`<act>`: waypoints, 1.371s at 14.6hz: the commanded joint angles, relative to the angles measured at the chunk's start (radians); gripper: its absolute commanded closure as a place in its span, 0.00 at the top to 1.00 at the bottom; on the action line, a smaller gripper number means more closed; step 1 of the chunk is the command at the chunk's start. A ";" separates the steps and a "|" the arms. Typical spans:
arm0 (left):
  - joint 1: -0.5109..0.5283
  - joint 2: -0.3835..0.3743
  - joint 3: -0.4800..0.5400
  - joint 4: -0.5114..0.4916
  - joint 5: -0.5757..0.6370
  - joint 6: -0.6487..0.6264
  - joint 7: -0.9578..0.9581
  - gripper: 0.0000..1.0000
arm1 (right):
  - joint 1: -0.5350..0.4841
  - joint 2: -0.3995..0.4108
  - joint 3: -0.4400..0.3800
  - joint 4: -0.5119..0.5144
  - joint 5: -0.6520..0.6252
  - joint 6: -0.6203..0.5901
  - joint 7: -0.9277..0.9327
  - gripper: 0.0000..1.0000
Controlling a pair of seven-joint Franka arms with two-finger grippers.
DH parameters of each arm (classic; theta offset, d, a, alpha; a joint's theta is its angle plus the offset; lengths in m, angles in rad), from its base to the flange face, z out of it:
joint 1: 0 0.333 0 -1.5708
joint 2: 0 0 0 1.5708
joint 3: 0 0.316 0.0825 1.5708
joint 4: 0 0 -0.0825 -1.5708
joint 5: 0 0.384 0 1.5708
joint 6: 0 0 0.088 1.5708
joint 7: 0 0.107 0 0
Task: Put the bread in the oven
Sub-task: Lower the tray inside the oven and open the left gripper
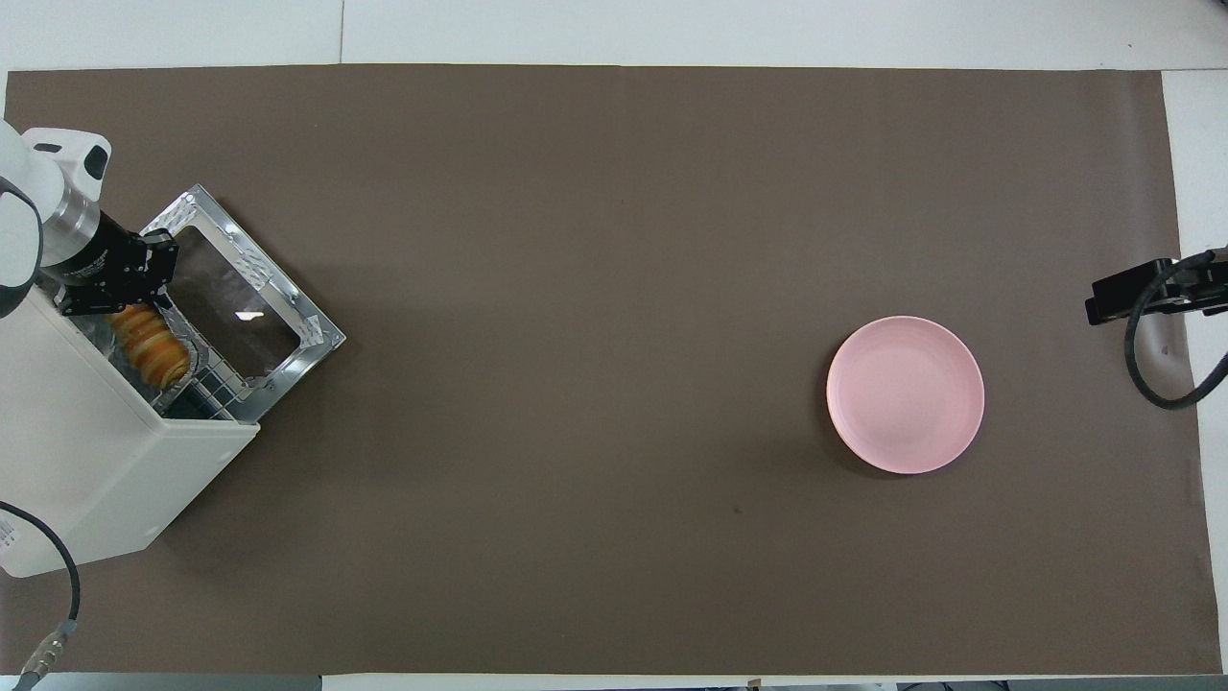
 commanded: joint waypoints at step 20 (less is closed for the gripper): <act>-0.044 -0.066 -0.011 0.061 0.021 0.144 0.033 1.00 | -0.010 -0.021 0.010 -0.024 -0.002 0.005 0.010 1.00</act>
